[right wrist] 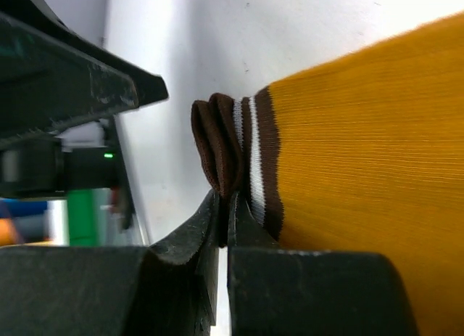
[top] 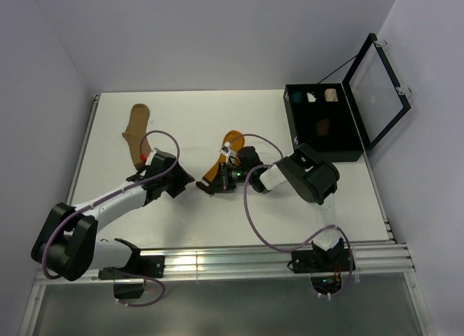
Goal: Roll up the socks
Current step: Roll the sock at the center of the board.
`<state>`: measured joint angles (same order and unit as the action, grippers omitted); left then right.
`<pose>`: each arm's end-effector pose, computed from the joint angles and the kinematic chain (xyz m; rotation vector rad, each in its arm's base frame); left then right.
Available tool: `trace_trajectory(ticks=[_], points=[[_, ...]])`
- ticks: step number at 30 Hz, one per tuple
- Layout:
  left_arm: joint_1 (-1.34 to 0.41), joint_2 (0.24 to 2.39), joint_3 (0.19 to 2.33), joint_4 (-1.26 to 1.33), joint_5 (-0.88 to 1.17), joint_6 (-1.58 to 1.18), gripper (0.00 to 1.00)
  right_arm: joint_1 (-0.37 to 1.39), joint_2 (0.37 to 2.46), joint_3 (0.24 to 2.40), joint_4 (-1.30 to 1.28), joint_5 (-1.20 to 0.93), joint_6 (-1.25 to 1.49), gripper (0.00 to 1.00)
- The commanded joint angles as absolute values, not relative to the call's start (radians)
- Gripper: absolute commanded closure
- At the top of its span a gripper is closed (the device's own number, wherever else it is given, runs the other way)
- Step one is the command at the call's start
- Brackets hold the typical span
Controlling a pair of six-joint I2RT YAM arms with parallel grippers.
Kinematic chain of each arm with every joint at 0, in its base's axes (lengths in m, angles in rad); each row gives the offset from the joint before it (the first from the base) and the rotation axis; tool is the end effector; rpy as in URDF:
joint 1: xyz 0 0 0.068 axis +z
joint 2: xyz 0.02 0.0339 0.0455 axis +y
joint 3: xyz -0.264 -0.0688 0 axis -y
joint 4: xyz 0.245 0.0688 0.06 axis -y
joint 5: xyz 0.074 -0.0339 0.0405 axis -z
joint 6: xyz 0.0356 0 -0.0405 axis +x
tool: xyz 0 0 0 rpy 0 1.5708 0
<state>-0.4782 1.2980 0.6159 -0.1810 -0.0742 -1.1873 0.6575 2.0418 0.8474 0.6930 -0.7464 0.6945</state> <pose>0.2215 -0.1118 0.1767 -0.9148 2.3707 -0.6309 0.2808 0.2474 0.0948 -0.4847 2.2810 1.5356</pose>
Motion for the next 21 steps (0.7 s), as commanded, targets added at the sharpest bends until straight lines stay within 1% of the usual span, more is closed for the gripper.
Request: trace_trajectory(ticks=[1, 5, 7, 12, 16, 21], points=[[-0.476, 1.282, 0.583, -0.114, -0.043, -1.167, 0.45, 0.621, 2.092, 0.868, 0.811, -0.859, 0.844, 1.0], [-0.48, 1.33, 0.563, -0.078, 0.008, -1.187, 0.46, 0.601, 2.152, 0.87, 0.844, -0.877, 0.936, 1.0], [-0.488, 1.347, 0.557, -0.061, 0.017, -1.193, 0.48, 0.592, 2.174, 0.871, 0.85, -0.884, 0.978, 1.0], [-0.502, 1.406, 0.571, -0.035, 0.032, -1.201, 0.5, 0.572, 2.207, 0.858, 0.891, -0.884, 1.045, 1.0], [-0.509, 1.433, 0.589, -0.041, 0.028, -1.203, 0.52, 0.569, 2.204, 0.859, 0.873, -0.876, 1.034, 1.0], [-0.509, 1.482, 0.609, -0.035, 0.021, -1.212, 0.53, 0.569, 2.195, 0.874, 0.79, -0.858, 0.994, 1.0]])
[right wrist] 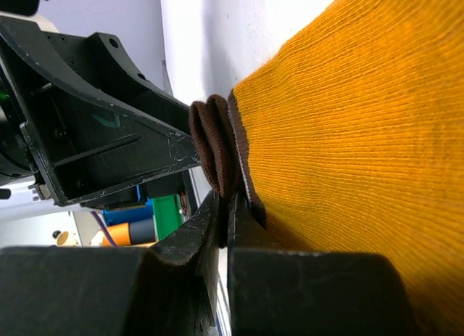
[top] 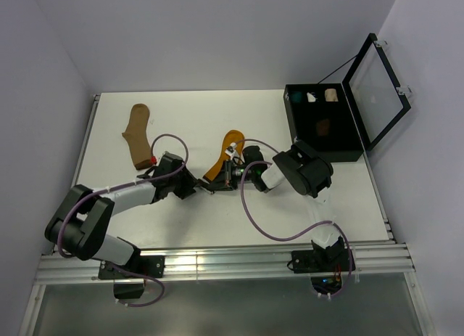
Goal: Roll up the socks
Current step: Roll the sock at the center of the board.
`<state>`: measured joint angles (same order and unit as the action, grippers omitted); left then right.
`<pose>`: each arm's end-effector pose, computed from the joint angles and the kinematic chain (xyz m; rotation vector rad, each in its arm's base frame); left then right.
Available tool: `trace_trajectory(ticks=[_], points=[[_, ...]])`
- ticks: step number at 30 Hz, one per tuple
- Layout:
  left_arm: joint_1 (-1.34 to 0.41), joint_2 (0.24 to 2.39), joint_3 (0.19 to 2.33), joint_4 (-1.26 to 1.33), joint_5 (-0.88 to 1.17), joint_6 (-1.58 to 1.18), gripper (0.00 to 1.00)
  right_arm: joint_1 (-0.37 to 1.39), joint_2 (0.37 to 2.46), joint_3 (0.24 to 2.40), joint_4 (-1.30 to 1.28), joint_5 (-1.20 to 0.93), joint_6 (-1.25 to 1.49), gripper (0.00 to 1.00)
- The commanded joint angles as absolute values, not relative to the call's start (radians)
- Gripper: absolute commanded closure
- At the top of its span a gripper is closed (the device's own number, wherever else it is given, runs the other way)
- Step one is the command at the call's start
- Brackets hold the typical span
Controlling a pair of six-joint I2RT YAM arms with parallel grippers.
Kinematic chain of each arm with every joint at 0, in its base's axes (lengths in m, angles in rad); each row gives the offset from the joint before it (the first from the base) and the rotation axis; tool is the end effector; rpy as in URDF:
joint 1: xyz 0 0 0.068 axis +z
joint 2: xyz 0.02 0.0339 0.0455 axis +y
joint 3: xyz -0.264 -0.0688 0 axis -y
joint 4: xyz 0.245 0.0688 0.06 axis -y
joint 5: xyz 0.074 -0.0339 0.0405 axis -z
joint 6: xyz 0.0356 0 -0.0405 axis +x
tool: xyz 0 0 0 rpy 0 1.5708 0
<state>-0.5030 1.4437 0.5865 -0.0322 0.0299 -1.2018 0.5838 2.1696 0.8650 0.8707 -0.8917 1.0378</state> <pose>0.2284 -0.1269 0.1443 -0.8843 2.4677 -0.7254 0.3006 0.2318 0.0705 -0.1656 2.3846 1.8113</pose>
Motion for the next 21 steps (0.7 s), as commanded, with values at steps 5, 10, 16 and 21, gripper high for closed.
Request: trace_trajectory(ticks=[5, 10, 16, 21], points=[[-0.511, 1.546, 0.653, -0.083, 0.006, -1.212, 0.58, 0.569, 2.181, 0.879, 0.726, -0.838, 0.956, 1.0], [-0.512, 1.601, 0.699, -0.158, 0.006, -1.19, 0.71, 0.571, 2.143, 0.882, 0.655, -0.798, 0.899, 0.95], [-0.531, 1.64, 0.749, -0.241, -0.037, -1.166, 0.78, 0.584, 2.057, 0.922, 0.462, -0.727, 0.76, 0.71], [-0.534, 1.664, 0.781, -0.284, -0.055, -1.135, 0.77, 0.632, 1.942, 0.976, 0.172, -0.525, 0.586, 0.55]])
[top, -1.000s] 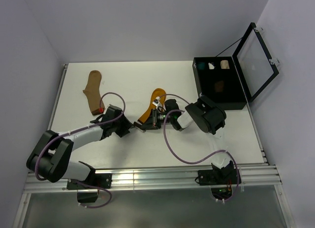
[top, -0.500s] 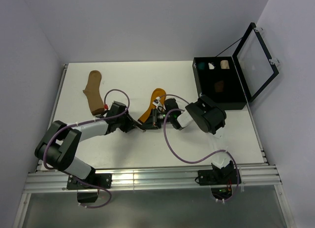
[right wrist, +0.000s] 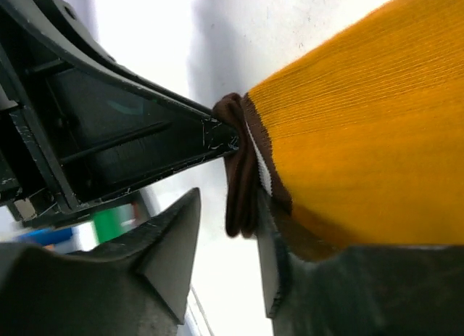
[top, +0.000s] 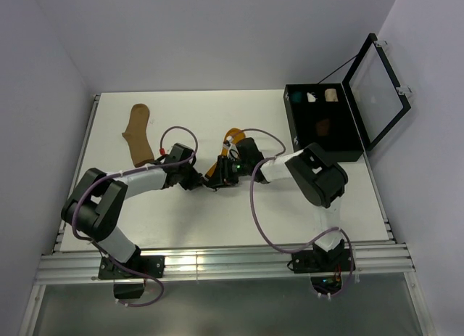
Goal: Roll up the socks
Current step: Roll the sock at the center of the board.
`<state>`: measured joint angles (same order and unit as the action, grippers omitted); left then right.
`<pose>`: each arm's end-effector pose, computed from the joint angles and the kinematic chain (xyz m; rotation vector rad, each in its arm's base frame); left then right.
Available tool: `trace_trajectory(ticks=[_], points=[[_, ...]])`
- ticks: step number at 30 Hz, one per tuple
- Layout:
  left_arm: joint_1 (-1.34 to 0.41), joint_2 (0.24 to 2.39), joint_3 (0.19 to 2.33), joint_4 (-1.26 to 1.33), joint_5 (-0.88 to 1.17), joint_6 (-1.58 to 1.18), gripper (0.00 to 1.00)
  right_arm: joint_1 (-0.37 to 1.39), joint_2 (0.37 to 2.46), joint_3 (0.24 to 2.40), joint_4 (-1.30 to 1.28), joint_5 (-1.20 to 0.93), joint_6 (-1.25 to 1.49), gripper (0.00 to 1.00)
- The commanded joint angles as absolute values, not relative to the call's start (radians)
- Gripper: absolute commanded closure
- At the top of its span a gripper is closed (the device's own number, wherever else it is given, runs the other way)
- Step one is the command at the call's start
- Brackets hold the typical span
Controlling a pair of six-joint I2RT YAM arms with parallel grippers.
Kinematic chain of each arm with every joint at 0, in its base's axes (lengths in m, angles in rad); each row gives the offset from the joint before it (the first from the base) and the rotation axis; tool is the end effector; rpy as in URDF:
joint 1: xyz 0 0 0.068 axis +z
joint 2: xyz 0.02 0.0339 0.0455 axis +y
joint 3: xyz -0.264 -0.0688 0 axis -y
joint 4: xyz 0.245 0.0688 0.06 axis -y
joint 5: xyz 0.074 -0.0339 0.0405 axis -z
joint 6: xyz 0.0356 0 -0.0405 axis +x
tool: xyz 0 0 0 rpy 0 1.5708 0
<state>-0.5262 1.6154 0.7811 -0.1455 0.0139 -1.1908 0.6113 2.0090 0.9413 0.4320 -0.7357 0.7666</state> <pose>0.2608 -0.1520 0.1450 -0.8739 2.5499 -0.6333 0.3003 0.2397 0.1072 -0.2833 2.4626 1.5049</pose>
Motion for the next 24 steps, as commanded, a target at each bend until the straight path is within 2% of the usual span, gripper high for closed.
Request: trace_trajectory(ticks=[1, 5, 9, 12, 24], points=[[-0.534, 1.666, 0.785, -0.29, -0.058, -1.125, 0.77, 0.641, 1.901, 0.982, 0.134, -0.491, 0.533, 0.53], [-0.535, 1.671, 0.801, -0.291, -0.057, -1.101, 0.77, 0.684, 1.789, 0.974, 0.008, -0.281, 0.431, 0.52], [-0.538, 1.669, 0.808, -0.288, -0.052, -1.08, 0.77, 0.765, 1.663, 0.925, 0.043, -0.063, 0.31, 0.53], [-0.541, 1.672, 0.813, -0.291, -0.052, -1.071, 0.76, 0.833, 1.632, 0.907, 0.097, 0.021, 0.195, 0.54], [-0.549, 1.663, 0.821, -0.291, -0.052, -1.068, 0.76, 0.968, 1.716, 0.917, 0.241, 0.089, -0.058, 0.53]])
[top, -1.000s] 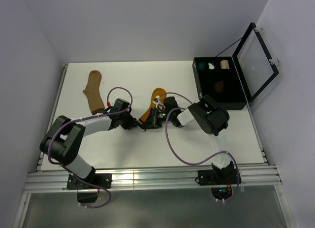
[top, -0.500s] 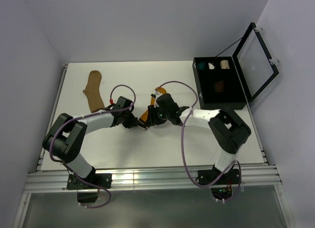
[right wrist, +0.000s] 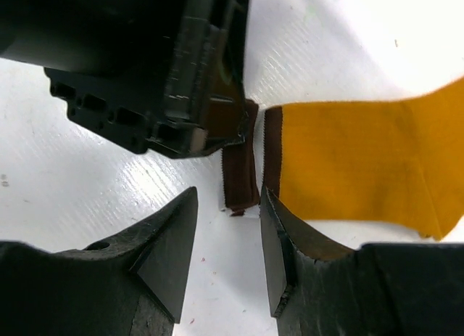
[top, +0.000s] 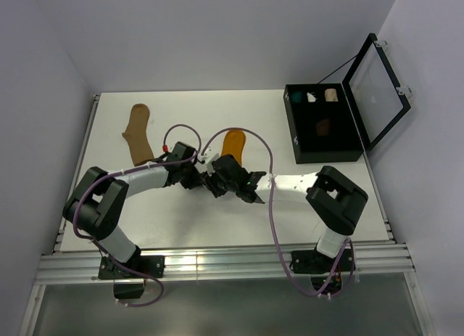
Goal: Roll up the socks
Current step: Roll the sock at the center of the board.
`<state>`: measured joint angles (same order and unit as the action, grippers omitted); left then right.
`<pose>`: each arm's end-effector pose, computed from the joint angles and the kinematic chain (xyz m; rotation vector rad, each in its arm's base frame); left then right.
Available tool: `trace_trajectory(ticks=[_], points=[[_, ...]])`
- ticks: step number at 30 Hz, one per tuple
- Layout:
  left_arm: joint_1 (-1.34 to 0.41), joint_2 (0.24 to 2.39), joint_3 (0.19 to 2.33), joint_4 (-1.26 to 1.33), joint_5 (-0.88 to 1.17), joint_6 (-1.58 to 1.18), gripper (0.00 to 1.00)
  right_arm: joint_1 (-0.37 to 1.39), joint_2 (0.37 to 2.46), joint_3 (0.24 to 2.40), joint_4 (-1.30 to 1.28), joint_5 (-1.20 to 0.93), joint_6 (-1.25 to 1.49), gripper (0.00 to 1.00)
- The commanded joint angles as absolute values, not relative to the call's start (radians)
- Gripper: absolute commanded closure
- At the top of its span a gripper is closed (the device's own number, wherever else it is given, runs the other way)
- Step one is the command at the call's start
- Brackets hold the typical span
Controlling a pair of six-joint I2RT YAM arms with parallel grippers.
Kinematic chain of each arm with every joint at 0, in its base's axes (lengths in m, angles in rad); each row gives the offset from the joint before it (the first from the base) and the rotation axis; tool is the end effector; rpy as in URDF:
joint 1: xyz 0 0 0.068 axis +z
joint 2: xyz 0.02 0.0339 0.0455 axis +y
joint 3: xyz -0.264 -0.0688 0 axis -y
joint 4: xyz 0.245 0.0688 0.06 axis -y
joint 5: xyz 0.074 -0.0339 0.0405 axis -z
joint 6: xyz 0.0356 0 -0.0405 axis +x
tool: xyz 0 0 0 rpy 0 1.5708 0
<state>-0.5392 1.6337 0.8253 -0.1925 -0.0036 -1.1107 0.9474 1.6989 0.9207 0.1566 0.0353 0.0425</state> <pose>0.2647 -0.1582 0.1490 -0.7608 2.5845 -0.5764 0.2108 0.2911 0.1823 -0.9609 2.0234 0.5118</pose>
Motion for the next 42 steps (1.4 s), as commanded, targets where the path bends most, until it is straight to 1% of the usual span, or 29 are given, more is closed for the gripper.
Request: trace_trajectory(ticks=[1, 6, 11, 14, 17, 24, 25, 26, 28, 29, 31, 32, 34, 35, 38, 40, 42], points=[[-0.552, 1.664, 0.824, -0.293, -0.051, -1.066, 0.76, 0.972, 1.723, 0.926, 0.241, 0.084, -0.064, 0.53], [-0.554, 1.666, 0.822, -0.293, -0.052, -1.069, 0.76, 0.98, 1.761, 0.937, 0.255, 0.046, -0.072, 0.56], [-0.555, 1.663, 0.821, -0.29, -0.049, -1.071, 0.76, 0.982, 1.811, 0.928, 0.276, 0.041, -0.061, 0.56], [-0.555, 1.664, 0.824, -0.291, -0.048, -1.069, 0.76, 0.982, 1.845, 0.916, 0.304, 0.064, -0.049, 0.56], [-0.555, 1.666, 0.825, -0.291, -0.048, -1.068, 0.76, 0.98, 1.873, 0.92, 0.298, 0.092, -0.04, 0.54], [-0.555, 1.661, 0.83, -0.304, -0.06, -1.066, 0.76, 0.979, 1.882, 0.913, 0.244, 0.136, -0.002, 0.55], [-0.555, 1.661, 0.831, -0.305, -0.061, -1.066, 0.76, 0.977, 1.881, 0.902, 0.232, 0.144, -0.002, 0.57], [-0.555, 1.661, 0.834, -0.307, -0.063, -1.069, 0.76, 0.98, 1.876, 0.897, 0.229, 0.146, 0.035, 0.63], [-0.555, 1.658, 0.833, -0.307, -0.067, -1.074, 0.75, 0.98, 1.867, 0.873, 0.23, 0.146, 0.048, 0.7], [-0.555, 1.655, 0.833, -0.305, -0.066, -1.081, 0.74, 0.98, 1.862, 0.868, 0.224, 0.146, 0.064, 0.8], [-0.555, 1.646, 0.83, -0.301, -0.064, -1.092, 0.72, 0.979, 1.861, 0.861, 0.213, 0.144, 0.087, 0.91], [-0.555, 1.64, 0.828, -0.298, -0.064, -1.107, 0.68, 0.979, 1.855, 0.859, 0.212, 0.143, 0.097, 0.99], [-0.555, 1.615, 0.822, -0.29, -0.064, -1.123, 0.63, 0.974, 1.852, 0.851, 0.21, 0.111, 0.141, 1.0], [-0.555, 1.603, 0.821, -0.288, -0.069, -1.143, 0.57, 0.968, 1.844, 0.847, 0.215, 0.091, 0.158, 1.0], [-0.555, 1.551, 0.813, -0.282, -0.095, -1.186, 0.51, 0.927, 1.819, 0.821, 0.233, 0.006, 0.205, 1.0], [-0.555, 1.5, 0.796, -0.275, -0.119, -1.209, 0.48, 0.884, 1.796, 0.799, 0.256, -0.098, 0.239, 1.0], [-0.554, 1.445, 0.775, -0.258, -0.133, -1.242, 0.47, 0.844, 1.783, 0.773, 0.299, -0.181, 0.27, 1.0]])
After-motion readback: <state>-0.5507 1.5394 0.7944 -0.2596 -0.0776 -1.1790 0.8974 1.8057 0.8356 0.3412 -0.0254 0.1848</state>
